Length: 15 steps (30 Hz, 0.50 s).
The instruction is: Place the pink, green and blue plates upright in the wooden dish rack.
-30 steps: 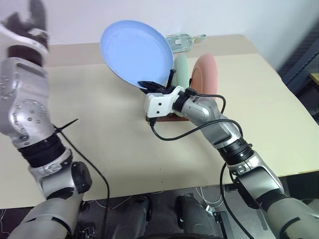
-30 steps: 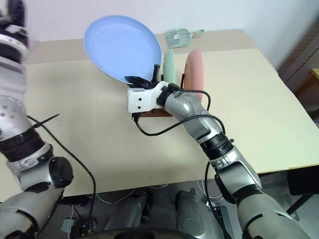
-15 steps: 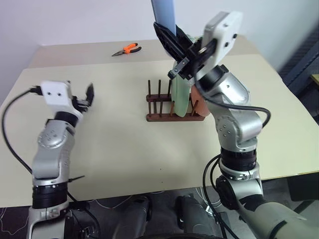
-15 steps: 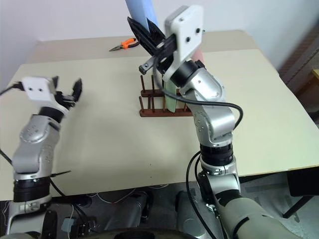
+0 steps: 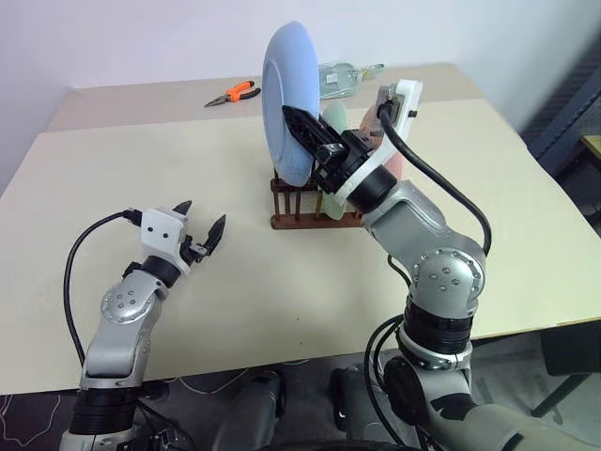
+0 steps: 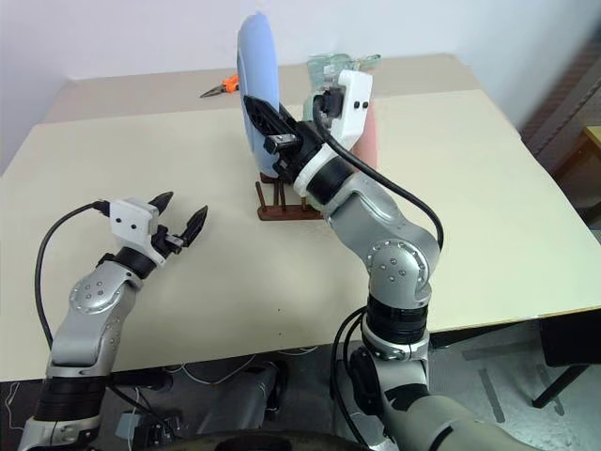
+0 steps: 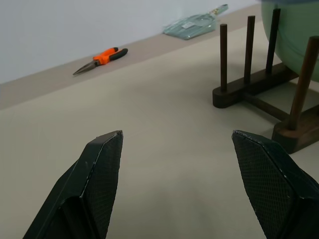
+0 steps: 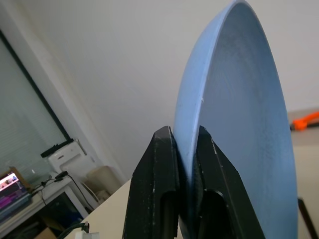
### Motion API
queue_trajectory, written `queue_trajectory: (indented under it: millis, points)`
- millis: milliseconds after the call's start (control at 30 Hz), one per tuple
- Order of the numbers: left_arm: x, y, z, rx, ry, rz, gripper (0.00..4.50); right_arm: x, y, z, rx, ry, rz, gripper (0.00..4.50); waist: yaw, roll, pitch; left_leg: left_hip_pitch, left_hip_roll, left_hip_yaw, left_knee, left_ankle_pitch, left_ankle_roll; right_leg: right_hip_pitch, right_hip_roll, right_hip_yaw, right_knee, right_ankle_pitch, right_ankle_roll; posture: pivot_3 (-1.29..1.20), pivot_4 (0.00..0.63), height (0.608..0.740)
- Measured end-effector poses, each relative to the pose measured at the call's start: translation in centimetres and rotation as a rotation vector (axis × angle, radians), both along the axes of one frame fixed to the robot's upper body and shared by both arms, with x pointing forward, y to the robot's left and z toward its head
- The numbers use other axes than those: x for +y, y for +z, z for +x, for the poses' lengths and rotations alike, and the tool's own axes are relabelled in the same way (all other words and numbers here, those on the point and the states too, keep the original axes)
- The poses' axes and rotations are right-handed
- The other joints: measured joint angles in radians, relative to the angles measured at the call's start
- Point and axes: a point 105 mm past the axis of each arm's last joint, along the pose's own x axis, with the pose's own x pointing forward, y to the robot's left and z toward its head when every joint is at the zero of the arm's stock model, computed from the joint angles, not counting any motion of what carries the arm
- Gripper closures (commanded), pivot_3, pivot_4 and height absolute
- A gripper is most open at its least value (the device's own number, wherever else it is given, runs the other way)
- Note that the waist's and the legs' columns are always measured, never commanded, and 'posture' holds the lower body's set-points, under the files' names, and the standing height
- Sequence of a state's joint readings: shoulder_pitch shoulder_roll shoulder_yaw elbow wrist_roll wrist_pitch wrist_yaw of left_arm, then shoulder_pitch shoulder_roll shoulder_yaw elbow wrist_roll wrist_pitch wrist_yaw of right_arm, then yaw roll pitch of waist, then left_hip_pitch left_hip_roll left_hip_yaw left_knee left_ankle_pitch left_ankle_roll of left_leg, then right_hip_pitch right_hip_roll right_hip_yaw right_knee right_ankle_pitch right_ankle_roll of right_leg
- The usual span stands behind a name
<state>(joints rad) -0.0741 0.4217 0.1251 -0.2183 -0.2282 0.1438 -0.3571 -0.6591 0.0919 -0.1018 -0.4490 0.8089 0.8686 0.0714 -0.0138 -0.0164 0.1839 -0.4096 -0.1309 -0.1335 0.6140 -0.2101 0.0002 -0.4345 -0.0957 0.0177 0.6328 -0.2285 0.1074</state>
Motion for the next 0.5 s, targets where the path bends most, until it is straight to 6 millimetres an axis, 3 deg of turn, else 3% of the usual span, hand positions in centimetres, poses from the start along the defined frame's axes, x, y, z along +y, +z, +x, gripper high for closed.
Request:
queue_trajectory:
  millis: [500]
  points:
    - [-0.6,-0.7,-0.3,0.02,-0.022,0.015,0.94,-0.1,-2.4,1.7,0.174,-0.061,-0.01,4.5,0.0,0.0,0.0,0.0,0.0,0.0,0.0,0.0,0.0,0.0,0.0,0.0,0.0,0.0,0.0,0.0,0.15,0.72]
